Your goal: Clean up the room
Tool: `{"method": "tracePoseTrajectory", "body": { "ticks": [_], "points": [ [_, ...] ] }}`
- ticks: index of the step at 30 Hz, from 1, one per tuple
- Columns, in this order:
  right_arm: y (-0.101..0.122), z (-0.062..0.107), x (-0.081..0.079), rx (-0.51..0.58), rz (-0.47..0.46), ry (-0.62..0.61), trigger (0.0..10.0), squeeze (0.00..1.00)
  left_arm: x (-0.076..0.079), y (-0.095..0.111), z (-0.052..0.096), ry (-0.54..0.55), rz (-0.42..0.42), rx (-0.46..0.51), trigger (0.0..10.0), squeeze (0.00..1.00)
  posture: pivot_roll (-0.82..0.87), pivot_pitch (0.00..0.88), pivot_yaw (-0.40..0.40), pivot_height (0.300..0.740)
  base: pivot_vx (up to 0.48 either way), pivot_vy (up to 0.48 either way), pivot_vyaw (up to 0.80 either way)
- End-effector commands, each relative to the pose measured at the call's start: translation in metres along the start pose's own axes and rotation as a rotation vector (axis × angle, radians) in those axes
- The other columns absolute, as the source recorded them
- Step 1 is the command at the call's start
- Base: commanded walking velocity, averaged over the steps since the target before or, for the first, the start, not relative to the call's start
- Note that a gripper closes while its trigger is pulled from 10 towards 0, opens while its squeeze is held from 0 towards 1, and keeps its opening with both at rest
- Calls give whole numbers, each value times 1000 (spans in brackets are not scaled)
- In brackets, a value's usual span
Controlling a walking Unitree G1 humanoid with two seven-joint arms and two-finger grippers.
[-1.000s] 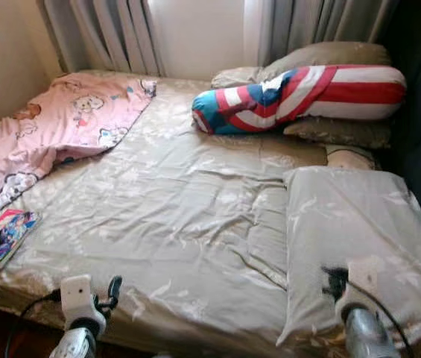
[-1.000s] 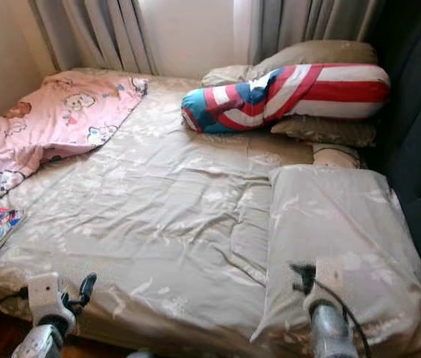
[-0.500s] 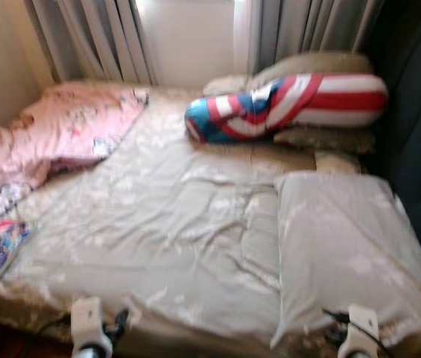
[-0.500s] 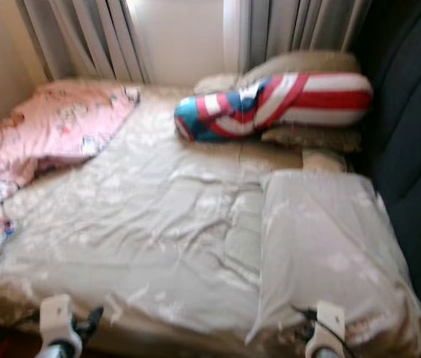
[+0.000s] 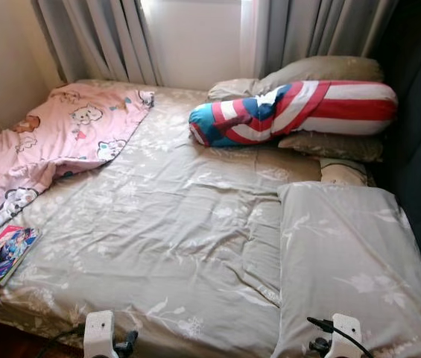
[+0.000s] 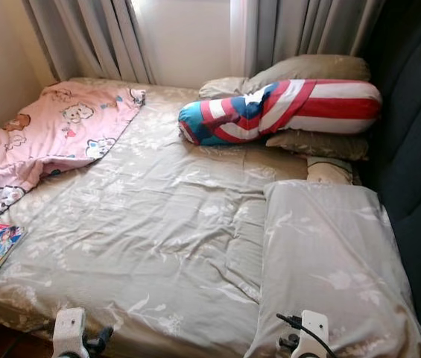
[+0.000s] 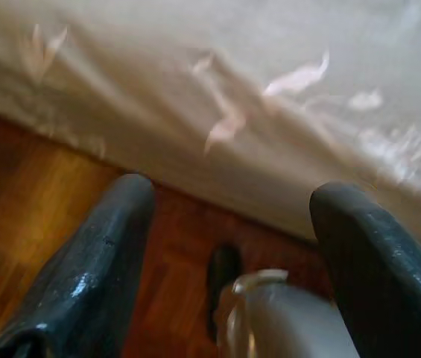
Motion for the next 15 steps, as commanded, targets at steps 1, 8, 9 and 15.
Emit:
{"method": "tracePoseTrajectory", "body": {
  "ticks": [1, 8, 9, 15],
  "points": [
    [-11, 1, 0, -36, 6, 2, 10000, 0, -6, -12, 3, 6, -8, -48, 10000, 0, -3, 0, -2, 740, 0, 0, 0],
    [-16, 2, -1, -54, 21, 7, 10000, 0, -17, -33, 11, 20, 3, -132, 10000, 0, -3, 0, -4, 740, 0, 0, 0],
    [-16, 2, -1, -55, 21, 7, 10000, 0, -18, -34, 11, 21, 3, -136, 10000, 0, -3, 0, -4, 740, 0, 0, 0],
    [-19, 3, 1, -59, 23, 5, 10000, 0, -34, -45, 19, 40, -13, -182, 10000, 0, -7, 0, -1, 740, 0, 0, 0]
  ]
}}
Point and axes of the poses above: a point about 5 cm out from each wrist's last joint towards the gripper, its own z axis pointing back from the gripper into the wrist, its own y axis along the axis of the wrist's last joint, x = y × z, the point moved 4 cm from there along -z, pointing out of the wrist towards the gripper, and after that the axes turned 8 degrees about -z, right-handed, at the moved point
